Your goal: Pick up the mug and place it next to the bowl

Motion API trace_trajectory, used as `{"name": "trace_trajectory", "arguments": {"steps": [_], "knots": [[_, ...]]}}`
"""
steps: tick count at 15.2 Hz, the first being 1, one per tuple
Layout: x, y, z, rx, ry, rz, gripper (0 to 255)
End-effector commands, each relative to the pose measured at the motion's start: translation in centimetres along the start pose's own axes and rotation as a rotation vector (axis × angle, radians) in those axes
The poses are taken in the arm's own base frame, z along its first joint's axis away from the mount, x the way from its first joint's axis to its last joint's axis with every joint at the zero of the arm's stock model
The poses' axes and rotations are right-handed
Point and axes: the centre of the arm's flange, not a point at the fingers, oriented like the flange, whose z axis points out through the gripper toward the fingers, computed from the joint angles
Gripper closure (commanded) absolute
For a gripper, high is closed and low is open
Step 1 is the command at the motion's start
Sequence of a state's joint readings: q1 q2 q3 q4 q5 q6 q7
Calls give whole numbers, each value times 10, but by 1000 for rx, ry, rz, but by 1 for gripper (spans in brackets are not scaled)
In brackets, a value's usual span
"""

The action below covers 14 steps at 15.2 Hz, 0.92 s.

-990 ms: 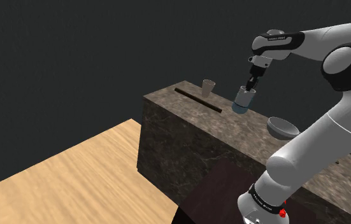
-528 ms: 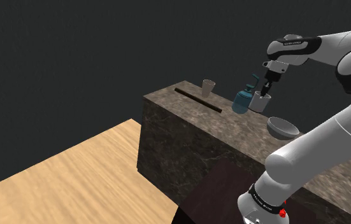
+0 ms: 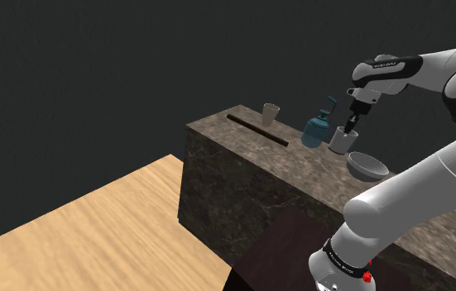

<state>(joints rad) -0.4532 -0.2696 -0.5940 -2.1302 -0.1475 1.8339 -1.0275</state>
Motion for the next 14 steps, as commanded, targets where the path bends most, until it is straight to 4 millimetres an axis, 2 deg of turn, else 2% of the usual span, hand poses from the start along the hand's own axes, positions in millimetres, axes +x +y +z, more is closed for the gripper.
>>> {"name": "trace_trajectory", "arguments": {"steps": [1,14], "knots": [[0,1,11,0,0,0,255],[2,6,79,0,0,0,255]]}}
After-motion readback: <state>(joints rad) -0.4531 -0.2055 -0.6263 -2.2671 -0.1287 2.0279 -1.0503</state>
